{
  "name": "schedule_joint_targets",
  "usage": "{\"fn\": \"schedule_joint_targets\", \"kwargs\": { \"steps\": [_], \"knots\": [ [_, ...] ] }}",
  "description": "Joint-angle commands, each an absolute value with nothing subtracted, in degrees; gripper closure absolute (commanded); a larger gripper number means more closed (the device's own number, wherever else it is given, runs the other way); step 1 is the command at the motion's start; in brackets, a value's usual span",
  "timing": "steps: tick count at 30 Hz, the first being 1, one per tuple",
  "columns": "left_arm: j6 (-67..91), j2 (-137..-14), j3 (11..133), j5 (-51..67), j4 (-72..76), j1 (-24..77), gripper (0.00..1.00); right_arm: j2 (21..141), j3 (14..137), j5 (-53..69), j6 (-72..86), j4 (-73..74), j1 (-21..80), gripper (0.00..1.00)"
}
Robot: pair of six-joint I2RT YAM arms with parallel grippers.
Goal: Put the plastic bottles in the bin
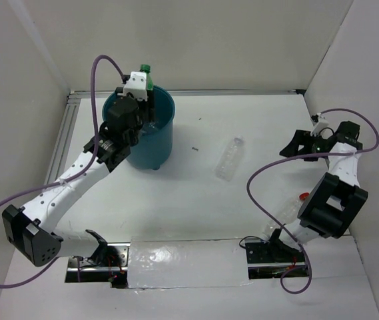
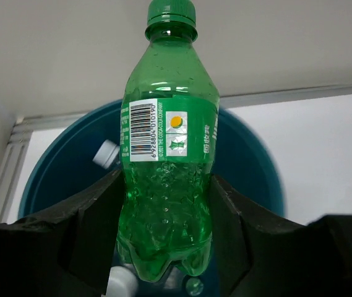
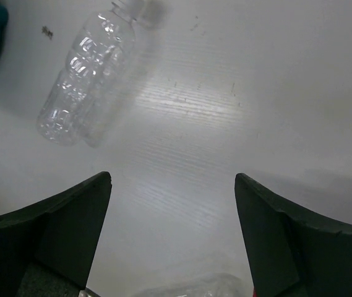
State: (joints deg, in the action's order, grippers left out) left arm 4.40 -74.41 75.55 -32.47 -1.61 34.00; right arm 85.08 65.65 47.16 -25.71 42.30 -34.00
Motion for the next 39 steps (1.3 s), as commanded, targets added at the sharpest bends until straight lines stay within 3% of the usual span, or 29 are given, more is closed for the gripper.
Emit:
{"fn": "schedule_joint_targets", "kwargs": {
  "steps": [1, 3, 4, 6, 8, 18, 25, 31, 39],
  "knots": [
    [7.5, -74.2, 74.0, -36.3, -3.2, 32.4, 0.89, 86.2, 68.3, 43.5, -26.5, 45.7, -33.4, 0.12],
    [7.5, -74.2, 73.5, -35.5, -3.3, 31.1, 0.68, 86.7, 68.3, 39.6, -26.5, 45.7, -33.4, 0.08],
    [7.5, -74.2, 73.5, -35.5, -3.3, 31.1, 0.47, 86.7, 68.8, 38.2, -26.5, 45.7, -32.7, 0.01],
    [7.5, -74.7, 73.5, -35.5, -3.8, 31.1, 0.29, 87.4, 69.5, 35.8, -27.2, 47.6, -32.7, 0.0],
    [6.9, -74.7, 74.0, -34.9, -3.8, 31.1, 0.06, 87.9, 70.3, 32.8, -29.1, 48.9, -32.7, 0.0],
    [-0.1, -72.3, 80.3, -34.2, -3.8, 40.0, 0.01, 85.1, 67.3, 16.9, -39.9, 53.5, -32.2, 0.0],
    [6.7, -80.4, 84.1, -17.5, -4.3, 49.7, 0.01, 79.6, 60.7, 6.3, -44.5, 55.2, -32.2, 0.06],
    [17.5, -89.7, 82.6, -6.9, 0.2, 46.1, 0.03, 72.8, 52.1, 0.7, -47.4, 54.6, -32.2, 0.12],
    [19.8, -100.3, 87.0, 1.9, 2.2, 43.0, 0.04, 71.7, 44.2, -3.9, -47.3, 49.3, -32.2, 0.15]
  ]
}}
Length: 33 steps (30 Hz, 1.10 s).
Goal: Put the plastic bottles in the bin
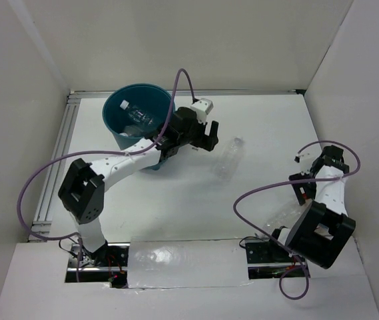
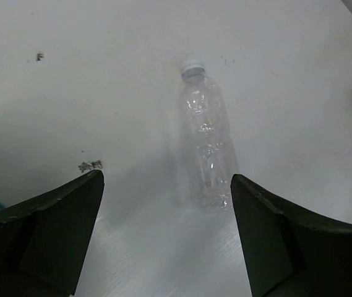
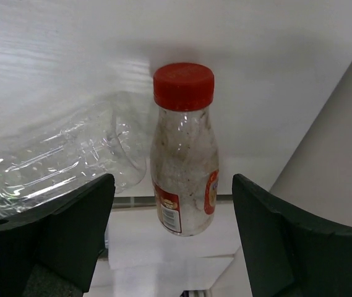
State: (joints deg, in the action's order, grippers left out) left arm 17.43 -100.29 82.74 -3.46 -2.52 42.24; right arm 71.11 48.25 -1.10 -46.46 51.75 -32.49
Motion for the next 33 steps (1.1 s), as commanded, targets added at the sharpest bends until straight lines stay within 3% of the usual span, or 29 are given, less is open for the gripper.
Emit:
{"fn": "schedule_joint_targets", "kwargs": {
  "steps": [1, 17, 20, 22, 23, 27, 30, 33],
  "knots": [
    [19.8, -101.1, 87.0, 2.7, 2.2, 43.0, 0.04, 72.6, 43.7, -3.9, -46.7, 48.7, -32.2, 0.17],
    [19.8, -114.9, 96.0, 5.8, 1.7, 43.0, 0.04, 83.6, 44.3, -2.7, -41.7, 42.3, -32.2, 0.24],
    [19.8, -115.6, 96.5, 5.3, 1.1, 43.0, 0.04, 83.6, 43.0, -1.6, -41.7, 42.3, -32.2, 0.3],
    [19.8, -116.9, 96.5, 4.7, -0.2, 43.5, 0.04, 82.9, 43.0, -0.6, -41.7, 42.8, -32.2, 0.4],
    [19.8, -116.9, 97.2, 3.9, -0.2, 43.5, 0.04, 82.4, 43.0, 0.6, -42.4, 44.2, -32.2, 0.52],
    [19.1, -119.0, 98.3, 3.9, -1.6, 43.5, 0.04, 81.3, 46.4, 6.4, -44.3, 48.4, -32.2, 0.81],
    [19.1, -120.1, 99.5, 5.1, -1.6, 43.5, 0.04, 80.1, 50.3, 12.4, -44.8, 51.8, -32.2, 0.96],
    [18.5, -121.4, 100.5, 6.2, -1.6, 44.1, 0.04, 79.5, 57.3, 18.8, -45.4, 53.9, -32.2, 1.0]
  ]
}}
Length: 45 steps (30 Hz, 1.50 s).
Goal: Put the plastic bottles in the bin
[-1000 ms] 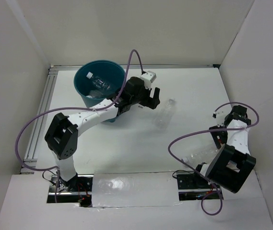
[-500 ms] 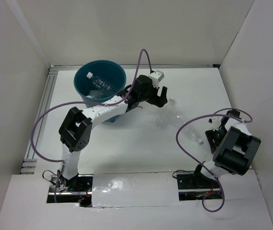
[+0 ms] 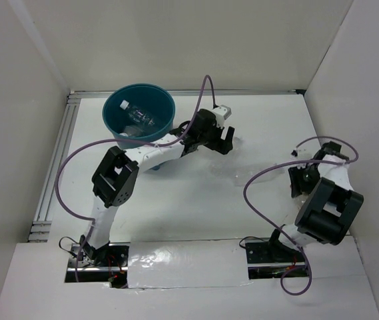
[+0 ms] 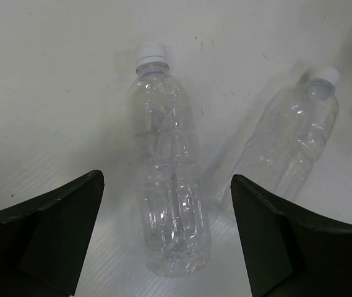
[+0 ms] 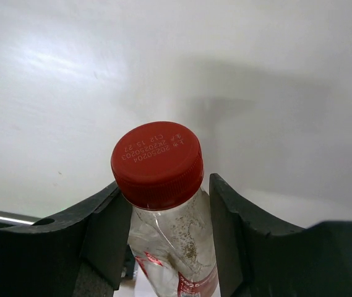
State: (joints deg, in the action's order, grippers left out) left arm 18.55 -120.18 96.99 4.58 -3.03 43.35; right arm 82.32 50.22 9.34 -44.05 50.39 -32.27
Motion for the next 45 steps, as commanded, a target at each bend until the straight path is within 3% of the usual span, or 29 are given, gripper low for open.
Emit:
{"fn": "schedule_joint_targets", "kwargs": {
  "steps": [1, 9, 13, 15, 18, 22, 34, 40, 45],
  "knots": [
    [17.9, -121.4, 100.5, 5.5, -1.6, 44.8, 0.03, 79.5, 61.7, 20.7, -45.4, 54.6, -32.2, 1.0],
    [16.2, -124.5, 99.4, 0.7, -3.5, 47.1, 0.01, 83.8, 87.2, 42.0, -40.6, 55.4, -32.2, 1.0],
    [16.2, -125.7, 98.9, -4.8, -4.7, 48.3, 0.01, 84.4, 95.0, 60.6, -32.8, 40.9, -29.9, 1.0],
    [16.2, -126.4, 98.9, -7.7, -5.2, 48.9, 0.01, 83.8, 95.6, 63.6, -25.4, 31.9, -26.8, 1.0],
    [16.2, -127.5, 99.5, -11.5, -5.8, 49.6, 0.01, 83.2, 98.4, 60.6, -23.2, 20.5, -13.9, 1.0],
    [16.2, -128.3, 99.5, -14.0, -7.1, 49.6, 0.01, 88.2, 108.4, 53.9, -23.9, 23.0, -4.1, 1.0],
    [14.5, -119.5, 91.1, -12.7, -0.3, 52.8, 0.01, 86.8, 107.8, 48.9, -18.1, 17.9, 0.8, 1.0],
    [13.3, -110.1, 80.1, -13.3, 3.6, 55.5, 0.01, 90.4, 108.9, 49.7, -11.8, 6.9, 11.1, 1.0],
    [15.1, -107.1, 73.1, -14.1, 5.2, 57.1, 0.01, 99.8, 118.7, 48.5, -8.5, 2.5, 24.3, 1.0]
  ]
}}
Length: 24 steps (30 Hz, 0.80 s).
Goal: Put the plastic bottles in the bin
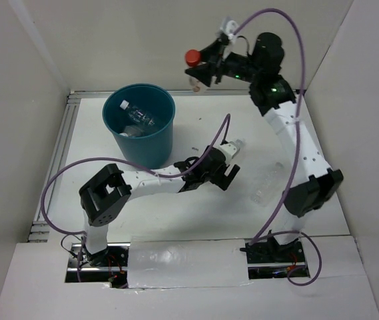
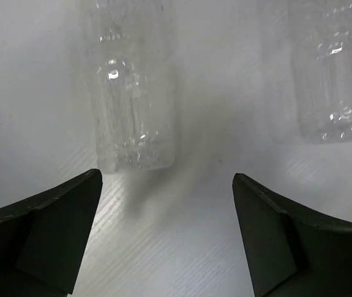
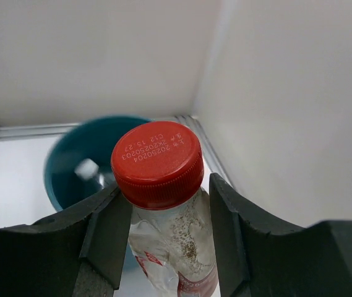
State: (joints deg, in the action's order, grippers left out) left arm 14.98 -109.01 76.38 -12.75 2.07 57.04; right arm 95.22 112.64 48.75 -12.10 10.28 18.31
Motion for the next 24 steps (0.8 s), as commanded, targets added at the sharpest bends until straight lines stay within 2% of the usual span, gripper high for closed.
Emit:
{"fn": "schedule_joint_targets", "kwargs": {
  "steps": [1, 5, 7, 11, 12, 13, 15, 16, 19, 24],
  "knots": [
    [15.6, -106.3, 73.1, -15.5, 5.2, 57.7, 0.01, 104.2, 121.3, 48.5, -8.5, 3.9, 26.1, 1.0],
    [16.7, -105.7, 71.2, -16.7, 5.7, 59.0, 0.01, 115.3, 133.2, 48.5, -4.9, 6.4, 31.4, 1.0],
    [17.2, -105.7, 70.7, -16.7, 5.7, 59.0, 0.01, 119.1, 138.2, 48.5, -2.9, 6.4, 32.2, 0.96],
    [17.2, -105.7, 70.7, -18.0, 6.2, 60.1, 0.01, 125.9, 142.9, 48.0, -0.6, 10.4, 32.2, 0.77],
    [17.2, -105.7, 70.7, -18.0, 6.2, 60.1, 0.01, 125.9, 143.4, 48.7, -0.6, 10.9, 32.2, 0.69],
    [16.7, -105.7, 70.7, -18.7, 6.2, 60.1, 0.01, 125.9, 143.4, 48.7, -0.6, 11.7, 32.2, 0.39],
    [16.7, -105.7, 71.5, -19.2, 6.2, 60.1, 0.01, 124.7, 143.4, 48.7, -2.1, 14.5, 32.2, 0.1],
    [16.0, -105.7, 72.1, -19.8, 6.8, 60.1, 0.01, 123.8, 142.8, 48.1, -2.6, 14.5, 32.2, 0.0],
    [14.5, -107.6, 74.9, -21.5, 6.8, 60.1, 0.01, 119.3, 140.7, 46.1, -2.6, 14.5, 30.6, 0.0],
    [13.2, -111.4, 82.8, -25.0, 5.5, 59.0, 0.01, 111.2, 139.8, 42.2, -2.0, 16.9, 22.4, 0.0]
  ]
}}
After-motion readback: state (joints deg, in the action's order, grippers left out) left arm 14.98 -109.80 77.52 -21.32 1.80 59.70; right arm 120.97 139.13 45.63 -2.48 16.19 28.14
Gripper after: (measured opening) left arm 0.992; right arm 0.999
